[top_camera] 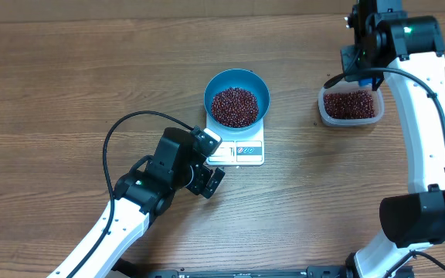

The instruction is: Scoop item into bowl and weigh 150g on scale

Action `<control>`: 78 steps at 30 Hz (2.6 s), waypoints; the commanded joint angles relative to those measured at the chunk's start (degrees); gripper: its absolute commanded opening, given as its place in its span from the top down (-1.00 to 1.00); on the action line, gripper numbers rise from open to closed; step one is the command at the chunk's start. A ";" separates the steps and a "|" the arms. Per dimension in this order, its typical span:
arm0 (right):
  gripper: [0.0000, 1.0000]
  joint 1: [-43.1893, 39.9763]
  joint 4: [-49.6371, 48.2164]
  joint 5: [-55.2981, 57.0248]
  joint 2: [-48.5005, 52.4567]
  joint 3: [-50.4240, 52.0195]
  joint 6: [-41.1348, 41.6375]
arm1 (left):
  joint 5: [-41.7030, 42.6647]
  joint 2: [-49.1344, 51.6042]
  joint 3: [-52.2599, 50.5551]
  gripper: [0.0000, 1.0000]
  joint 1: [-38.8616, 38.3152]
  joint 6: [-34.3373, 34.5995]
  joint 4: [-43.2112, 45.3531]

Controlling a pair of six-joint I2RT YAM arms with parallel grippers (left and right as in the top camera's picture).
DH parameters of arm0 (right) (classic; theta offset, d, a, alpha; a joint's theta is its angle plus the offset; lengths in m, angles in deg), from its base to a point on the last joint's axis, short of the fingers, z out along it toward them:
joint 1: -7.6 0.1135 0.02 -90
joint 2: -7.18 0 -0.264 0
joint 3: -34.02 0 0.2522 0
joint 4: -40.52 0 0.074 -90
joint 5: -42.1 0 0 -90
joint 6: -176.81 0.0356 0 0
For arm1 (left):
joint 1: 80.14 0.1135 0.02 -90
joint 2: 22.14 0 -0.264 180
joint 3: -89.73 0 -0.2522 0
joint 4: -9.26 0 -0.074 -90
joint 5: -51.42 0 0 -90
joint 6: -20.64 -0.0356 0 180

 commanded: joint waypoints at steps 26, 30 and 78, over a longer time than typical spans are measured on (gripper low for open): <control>0.93 21.38 -7.65 -15.76 11.17 0.02 -5.05 | -0.37 0.20 0.07 -0.99 0.24 1.22 0.02; 0.92 21.40 -8.87 -15.13 12.57 0.02 -4.98 | -0.37 0.20 0.07 -0.99 0.24 1.22 0.02; 0.92 16.13 -4.17 -29.51 15.85 -6.49 -4.98 | -0.37 0.20 0.07 -0.99 0.24 1.22 0.02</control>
